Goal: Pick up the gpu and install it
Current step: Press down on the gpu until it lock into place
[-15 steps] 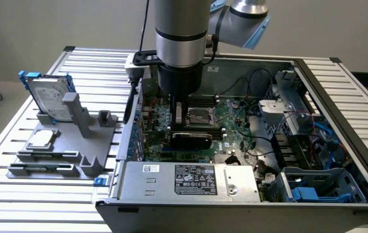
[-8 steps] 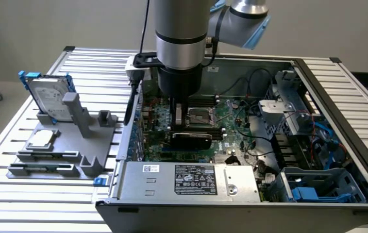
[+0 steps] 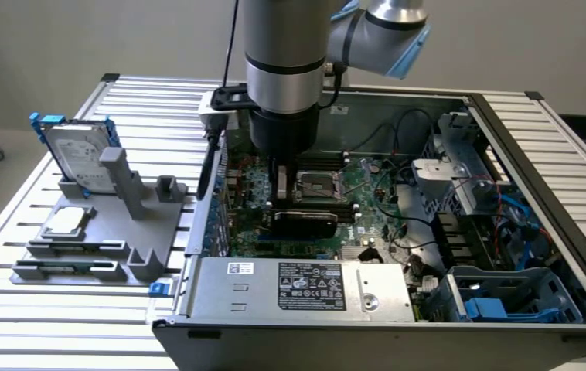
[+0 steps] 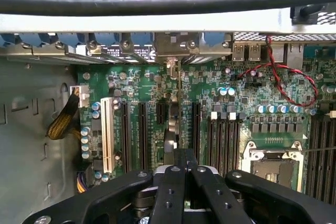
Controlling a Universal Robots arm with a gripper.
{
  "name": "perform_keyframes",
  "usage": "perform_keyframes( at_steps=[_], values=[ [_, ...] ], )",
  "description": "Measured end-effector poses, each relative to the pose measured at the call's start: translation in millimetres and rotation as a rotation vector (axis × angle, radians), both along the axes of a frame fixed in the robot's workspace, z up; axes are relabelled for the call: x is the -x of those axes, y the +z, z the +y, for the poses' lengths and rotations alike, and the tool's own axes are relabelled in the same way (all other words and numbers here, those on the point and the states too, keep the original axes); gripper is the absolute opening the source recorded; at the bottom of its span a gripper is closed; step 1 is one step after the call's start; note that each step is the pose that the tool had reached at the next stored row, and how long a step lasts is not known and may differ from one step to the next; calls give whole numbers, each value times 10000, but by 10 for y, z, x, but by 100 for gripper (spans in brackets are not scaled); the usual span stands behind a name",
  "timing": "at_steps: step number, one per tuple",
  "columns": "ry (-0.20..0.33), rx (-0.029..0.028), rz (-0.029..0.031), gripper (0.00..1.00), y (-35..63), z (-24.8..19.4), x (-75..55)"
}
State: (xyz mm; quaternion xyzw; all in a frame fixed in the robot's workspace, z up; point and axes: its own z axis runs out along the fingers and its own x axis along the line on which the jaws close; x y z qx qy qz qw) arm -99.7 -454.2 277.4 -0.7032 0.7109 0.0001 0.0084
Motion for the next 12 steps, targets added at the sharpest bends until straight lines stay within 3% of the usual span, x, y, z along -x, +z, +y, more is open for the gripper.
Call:
perform_keyframes(
  at_steps=[12],
  values=[
    [0, 8, 5, 11, -83, 24, 4]
  ],
)
